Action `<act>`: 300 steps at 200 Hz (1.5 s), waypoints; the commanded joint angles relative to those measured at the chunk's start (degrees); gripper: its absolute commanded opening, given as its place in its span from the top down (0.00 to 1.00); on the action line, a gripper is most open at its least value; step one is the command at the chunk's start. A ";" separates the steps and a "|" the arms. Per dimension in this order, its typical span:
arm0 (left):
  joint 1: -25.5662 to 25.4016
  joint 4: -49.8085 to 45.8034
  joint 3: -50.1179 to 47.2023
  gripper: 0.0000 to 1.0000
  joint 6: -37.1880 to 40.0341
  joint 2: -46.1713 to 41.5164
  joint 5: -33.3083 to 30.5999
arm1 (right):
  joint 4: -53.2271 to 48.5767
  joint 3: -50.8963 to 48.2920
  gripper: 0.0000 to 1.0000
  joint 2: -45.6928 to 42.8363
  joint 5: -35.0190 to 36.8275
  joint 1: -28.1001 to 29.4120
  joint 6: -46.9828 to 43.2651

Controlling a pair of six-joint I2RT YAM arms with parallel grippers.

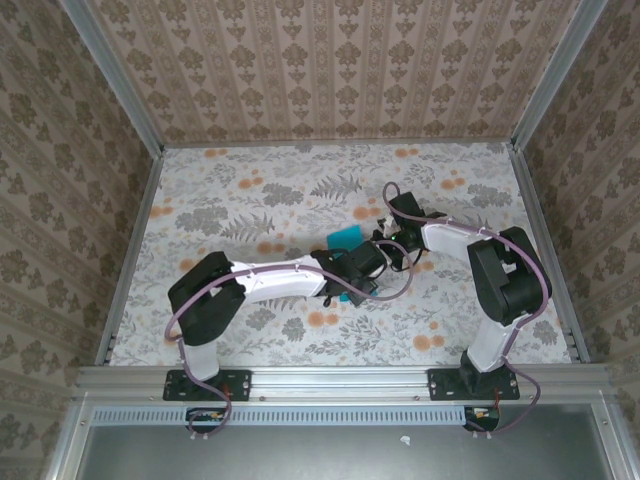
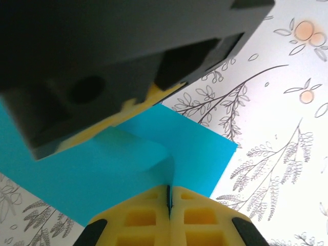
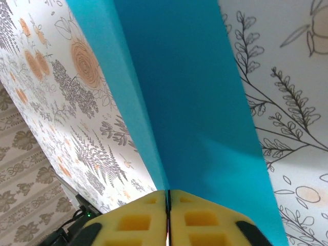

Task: Fold a paper plane with a square sheet of paper (fold left side to right side)
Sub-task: Fold the triangle a second time at the center of the table.

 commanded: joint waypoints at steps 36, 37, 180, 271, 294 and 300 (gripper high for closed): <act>4.59 4.47 -4.86 1.00 -4.61 -5.48 11.17 | -0.40 2.91 0.55 -10.47 5.76 -2.98 -4.78; 4.65 4.63 -4.97 1.00 -4.67 -5.58 11.27 | -0.47 2.82 0.53 -10.91 6.05 -3.13 -4.90; 14.89 20.36 -12.33 1.00 -18.13 -5.48 30.47 | 3.12 -17.94 0.85 -25.06 9.44 -3.90 -4.62; 15.68 19.70 -12.33 1.00 -19.78 -5.56 30.93 | 8.80 -16.42 0.95 -15.17 9.15 2.95 -1.13; 15.90 18.13 -12.82 1.00 -19.65 -6.62 30.11 | 9.09 -15.96 0.95 -12.99 9.11 4.11 -0.24; 16.02 17.71 -13.07 1.00 -19.62 -6.85 30.09 | 9.27 -15.83 0.95 -12.37 8.94 4.38 -0.06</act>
